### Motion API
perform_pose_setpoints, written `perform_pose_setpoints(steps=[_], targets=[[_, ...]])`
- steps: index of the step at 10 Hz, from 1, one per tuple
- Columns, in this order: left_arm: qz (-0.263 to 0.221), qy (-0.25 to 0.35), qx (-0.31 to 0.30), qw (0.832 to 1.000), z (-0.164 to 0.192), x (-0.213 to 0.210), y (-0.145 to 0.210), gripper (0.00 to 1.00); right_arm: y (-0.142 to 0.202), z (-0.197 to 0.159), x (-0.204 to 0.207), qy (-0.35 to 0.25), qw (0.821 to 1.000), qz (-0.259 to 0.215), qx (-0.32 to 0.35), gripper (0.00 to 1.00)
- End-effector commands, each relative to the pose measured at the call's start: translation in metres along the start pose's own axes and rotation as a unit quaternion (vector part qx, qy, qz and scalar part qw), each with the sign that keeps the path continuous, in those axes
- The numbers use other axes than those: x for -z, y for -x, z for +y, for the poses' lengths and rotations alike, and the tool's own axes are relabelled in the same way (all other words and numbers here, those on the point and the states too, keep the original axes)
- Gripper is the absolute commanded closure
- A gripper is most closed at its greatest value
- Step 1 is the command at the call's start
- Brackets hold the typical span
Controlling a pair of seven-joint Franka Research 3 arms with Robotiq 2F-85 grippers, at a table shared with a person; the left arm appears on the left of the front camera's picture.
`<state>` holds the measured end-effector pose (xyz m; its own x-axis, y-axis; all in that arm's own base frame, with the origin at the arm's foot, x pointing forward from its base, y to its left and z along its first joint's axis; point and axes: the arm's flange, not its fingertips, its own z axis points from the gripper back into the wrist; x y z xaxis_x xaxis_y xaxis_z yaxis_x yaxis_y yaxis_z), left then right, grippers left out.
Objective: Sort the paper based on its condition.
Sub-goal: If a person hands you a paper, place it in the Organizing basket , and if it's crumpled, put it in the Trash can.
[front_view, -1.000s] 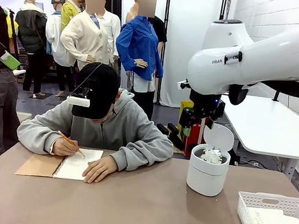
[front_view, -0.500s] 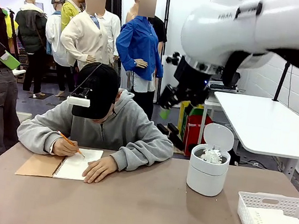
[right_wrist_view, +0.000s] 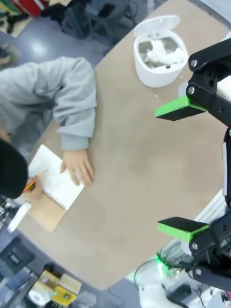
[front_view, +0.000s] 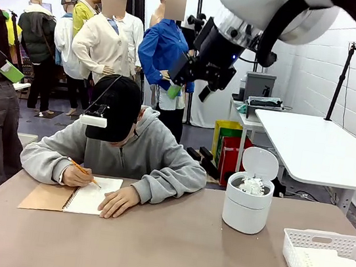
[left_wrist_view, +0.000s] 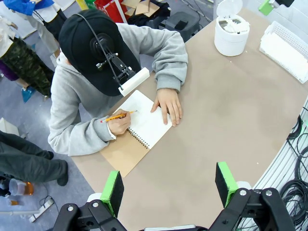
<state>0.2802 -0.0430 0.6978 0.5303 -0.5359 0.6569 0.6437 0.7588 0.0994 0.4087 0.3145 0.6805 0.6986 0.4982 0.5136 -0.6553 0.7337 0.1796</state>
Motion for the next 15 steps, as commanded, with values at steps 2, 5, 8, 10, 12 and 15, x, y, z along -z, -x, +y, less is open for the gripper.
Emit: perform_pose_setpoints(steps=[2, 5, 8, 10, 12, 15], targets=[[-0.001, 0.0, -0.001, 1.0, 0.001, 0.0, 0.001, 0.0, 0.01, 0.009, -0.018, -0.008, 0.996, -0.049, -0.073, 0.0], [-0.001, 0.0, -0.001, 1.0, 0.001, 0.0, 0.001, 0.0, 0.022, 0.016, -0.023, -0.014, 0.993, -0.07, -0.097, 0.0], [-0.001, 0.0, -0.001, 1.0, 0.001, 0.0, 0.001, 0.0, 0.022, 0.017, -0.022, -0.017, 0.993, -0.071, -0.095, 0.0], [-0.001, 0.0, -0.001, 1.0, 0.001, 0.0, 0.001, 0.0, 0.014, 0.022, -0.025, 0.0, 0.994, -0.058, -0.088, 0.0], [-0.001, 0.0, -0.001, 1.0, 0.001, 0.0, 0.001, 0.0, 0.014, 0.022, -0.025, 0.0, 0.994, -0.058, -0.088, 0.0], [-0.001, 0.0, -0.001, 1.0, 0.001, 0.0, 0.001, 0.0, 0.014, 0.022, -0.025, 0.0, 0.994, -0.058, -0.088, 0.0]])
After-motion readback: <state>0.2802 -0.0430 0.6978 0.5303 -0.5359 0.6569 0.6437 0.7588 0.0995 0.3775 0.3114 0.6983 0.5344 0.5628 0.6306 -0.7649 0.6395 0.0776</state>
